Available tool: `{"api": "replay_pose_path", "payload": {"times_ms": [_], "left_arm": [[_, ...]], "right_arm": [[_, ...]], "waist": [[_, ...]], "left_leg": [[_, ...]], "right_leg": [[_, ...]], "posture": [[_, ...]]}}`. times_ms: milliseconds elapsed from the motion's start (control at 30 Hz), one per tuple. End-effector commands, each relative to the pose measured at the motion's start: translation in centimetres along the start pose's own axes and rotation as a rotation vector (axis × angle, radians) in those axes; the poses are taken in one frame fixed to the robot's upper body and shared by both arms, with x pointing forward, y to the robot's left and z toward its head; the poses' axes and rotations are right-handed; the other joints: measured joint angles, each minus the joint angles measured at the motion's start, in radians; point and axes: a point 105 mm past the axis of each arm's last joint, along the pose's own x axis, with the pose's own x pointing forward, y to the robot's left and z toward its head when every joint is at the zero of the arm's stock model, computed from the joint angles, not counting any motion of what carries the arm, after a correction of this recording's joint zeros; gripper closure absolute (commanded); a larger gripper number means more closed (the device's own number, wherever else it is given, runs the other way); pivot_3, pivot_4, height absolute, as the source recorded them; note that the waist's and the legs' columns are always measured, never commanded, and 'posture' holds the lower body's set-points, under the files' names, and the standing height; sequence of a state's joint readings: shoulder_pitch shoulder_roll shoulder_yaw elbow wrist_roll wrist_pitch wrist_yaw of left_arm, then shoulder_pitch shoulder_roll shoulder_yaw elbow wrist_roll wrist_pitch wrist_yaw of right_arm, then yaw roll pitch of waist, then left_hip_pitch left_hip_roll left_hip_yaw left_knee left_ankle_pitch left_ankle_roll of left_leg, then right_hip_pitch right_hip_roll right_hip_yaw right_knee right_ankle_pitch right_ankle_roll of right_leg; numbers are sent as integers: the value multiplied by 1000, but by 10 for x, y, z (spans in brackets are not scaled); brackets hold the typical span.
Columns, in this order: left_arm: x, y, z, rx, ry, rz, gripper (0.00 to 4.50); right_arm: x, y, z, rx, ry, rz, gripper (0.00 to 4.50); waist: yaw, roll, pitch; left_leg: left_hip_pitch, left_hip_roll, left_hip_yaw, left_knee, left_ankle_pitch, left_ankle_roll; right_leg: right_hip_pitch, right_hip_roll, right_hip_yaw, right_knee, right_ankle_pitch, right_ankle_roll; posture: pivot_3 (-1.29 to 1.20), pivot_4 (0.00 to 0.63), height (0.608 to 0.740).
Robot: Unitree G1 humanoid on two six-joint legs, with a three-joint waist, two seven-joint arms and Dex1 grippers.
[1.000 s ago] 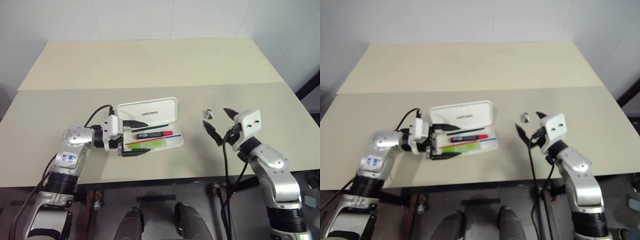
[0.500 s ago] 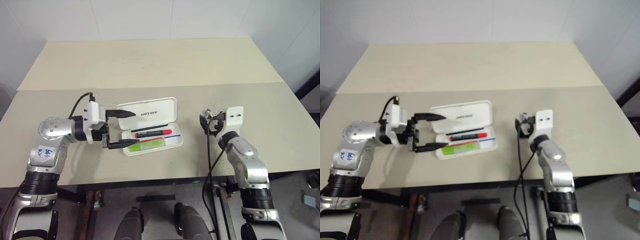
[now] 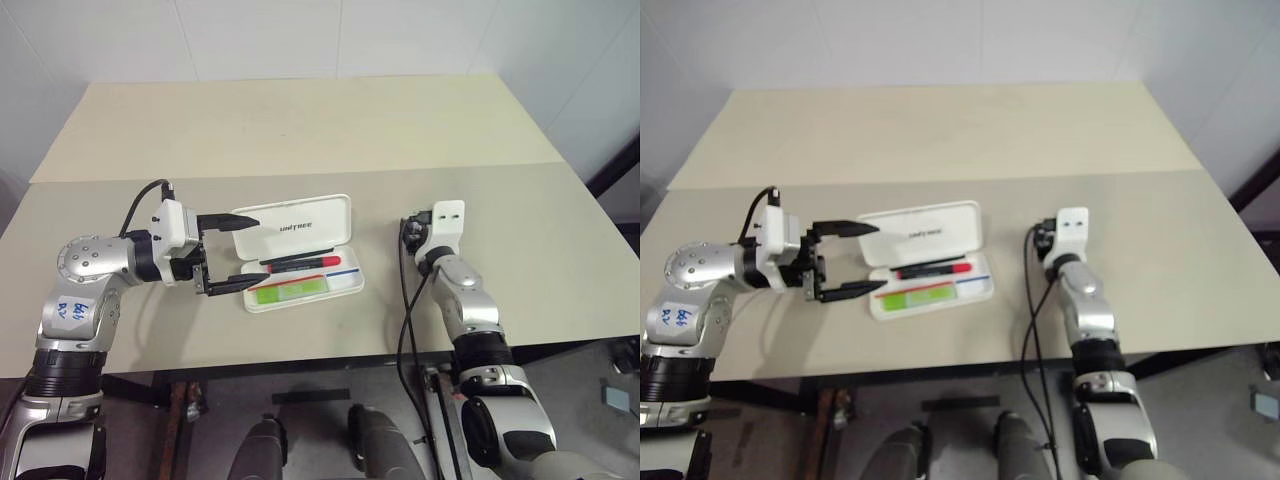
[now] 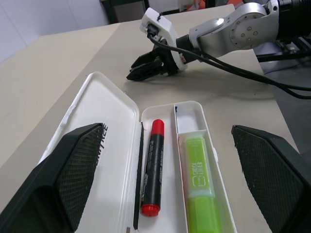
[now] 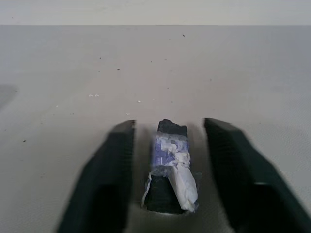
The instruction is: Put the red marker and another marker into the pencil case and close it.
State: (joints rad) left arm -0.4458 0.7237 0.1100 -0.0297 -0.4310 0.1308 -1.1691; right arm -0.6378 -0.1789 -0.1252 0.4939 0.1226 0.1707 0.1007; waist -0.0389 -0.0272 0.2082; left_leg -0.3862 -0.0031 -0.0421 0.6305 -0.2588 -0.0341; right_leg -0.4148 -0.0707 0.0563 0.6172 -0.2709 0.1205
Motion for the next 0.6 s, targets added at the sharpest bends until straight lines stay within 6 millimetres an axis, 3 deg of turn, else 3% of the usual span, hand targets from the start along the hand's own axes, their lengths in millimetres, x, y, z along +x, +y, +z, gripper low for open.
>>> {"api": "replay_pose_path", "payload": {"times_ms": [33,100,267,400,600], "left_arm": [[-5,2,10,36,-19,24,0],[-5,2,10,37,-19,27,0],[-4,4,10,39,-20,29,0],[-8,6,7,38,-11,32,0],[-10,6,2,32,-1,33,0]], "right_arm": [[1,0,9,-5,-37,-4,3614],[0,-1,10,-15,-38,-2,4103],[-3,11,22,-29,-84,108,4101],[-34,59,63,-150,-242,609,4101],[-72,82,73,-287,-262,990,4101]], "waist": [[0,0,0],[0,0,0],[-3,0,0],[-9,3,2],[-12,3,2]], "left_leg": [[0,0,0,0,0,0],[0,0,0,0,0,0],[0,0,0,0,0,0],[-1,0,0,-1,0,0],[-1,1,-1,-1,0,0]], "right_leg": [[0,0,0,0,0,0],[0,0,0,0,0,0],[0,0,0,0,0,0],[0,1,0,0,0,0],[0,1,-1,-1,0,1]], "posture": [[0,150,740],[0,150,740],[0,150,740],[0,150,740],[0,150,740]]}}
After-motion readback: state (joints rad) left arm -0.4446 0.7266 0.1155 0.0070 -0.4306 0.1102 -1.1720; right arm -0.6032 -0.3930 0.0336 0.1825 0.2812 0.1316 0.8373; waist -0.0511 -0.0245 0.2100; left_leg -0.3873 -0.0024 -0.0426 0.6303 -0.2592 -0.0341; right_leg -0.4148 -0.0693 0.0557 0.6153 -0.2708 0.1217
